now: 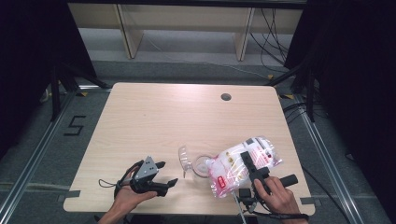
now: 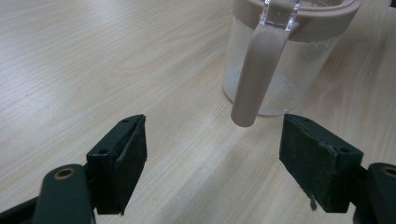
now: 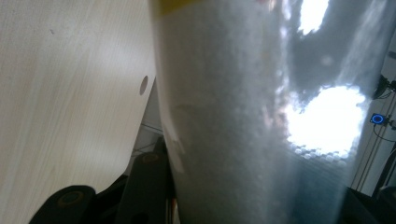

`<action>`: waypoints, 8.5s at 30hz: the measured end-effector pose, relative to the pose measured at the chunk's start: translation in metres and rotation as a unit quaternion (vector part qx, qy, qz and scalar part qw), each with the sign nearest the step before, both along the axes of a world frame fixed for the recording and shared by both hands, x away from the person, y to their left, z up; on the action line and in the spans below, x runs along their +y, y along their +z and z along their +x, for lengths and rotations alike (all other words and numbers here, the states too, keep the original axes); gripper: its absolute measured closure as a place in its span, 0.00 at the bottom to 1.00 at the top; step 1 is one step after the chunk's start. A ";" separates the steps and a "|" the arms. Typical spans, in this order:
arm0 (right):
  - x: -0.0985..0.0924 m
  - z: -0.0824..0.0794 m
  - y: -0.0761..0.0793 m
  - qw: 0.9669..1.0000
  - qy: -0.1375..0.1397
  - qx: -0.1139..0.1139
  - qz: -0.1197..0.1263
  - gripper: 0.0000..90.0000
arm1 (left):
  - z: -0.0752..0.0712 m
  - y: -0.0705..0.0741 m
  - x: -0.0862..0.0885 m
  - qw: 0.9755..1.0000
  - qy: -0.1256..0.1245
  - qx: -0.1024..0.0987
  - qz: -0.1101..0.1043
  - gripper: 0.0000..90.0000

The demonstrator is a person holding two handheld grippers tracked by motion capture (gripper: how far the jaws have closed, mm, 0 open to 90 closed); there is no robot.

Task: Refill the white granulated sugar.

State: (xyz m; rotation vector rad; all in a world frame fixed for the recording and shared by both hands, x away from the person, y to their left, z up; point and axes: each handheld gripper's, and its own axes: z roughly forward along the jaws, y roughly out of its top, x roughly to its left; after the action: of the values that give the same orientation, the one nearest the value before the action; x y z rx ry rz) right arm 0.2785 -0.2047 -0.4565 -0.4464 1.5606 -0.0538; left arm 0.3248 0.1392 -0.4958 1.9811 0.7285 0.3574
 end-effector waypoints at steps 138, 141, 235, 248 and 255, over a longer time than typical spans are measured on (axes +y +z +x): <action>0.000 -0.003 0.010 0.999 0.024 -0.002 -0.031 0.75 | -0.001 0.000 0.000 1.000 0.007 0.005 -0.002 0.26; 0.001 -0.004 0.012 0.999 0.030 -0.010 -0.039 0.75 | -0.001 0.000 -0.001 1.000 0.008 0.005 -0.001 0.26; -0.001 -0.004 0.016 0.999 0.026 -0.012 -0.046 0.78 | 0.000 0.001 0.001 1.000 0.003 0.006 0.000 0.25; -0.001 -0.005 0.016 0.999 0.025 -0.010 -0.045 0.78 | 0.000 0.001 0.001 1.000 0.003 0.005 0.000 0.25; -0.001 -0.005 0.016 0.999 0.023 -0.009 -0.045 0.78 | 0.000 0.001 0.001 1.000 0.004 0.006 0.000 0.25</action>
State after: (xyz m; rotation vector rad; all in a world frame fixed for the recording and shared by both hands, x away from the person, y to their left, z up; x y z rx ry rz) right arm 0.2736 -0.2058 -0.4402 -0.5514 1.5339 -0.0924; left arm 0.3250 0.1402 -0.4951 1.9820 0.7428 0.3506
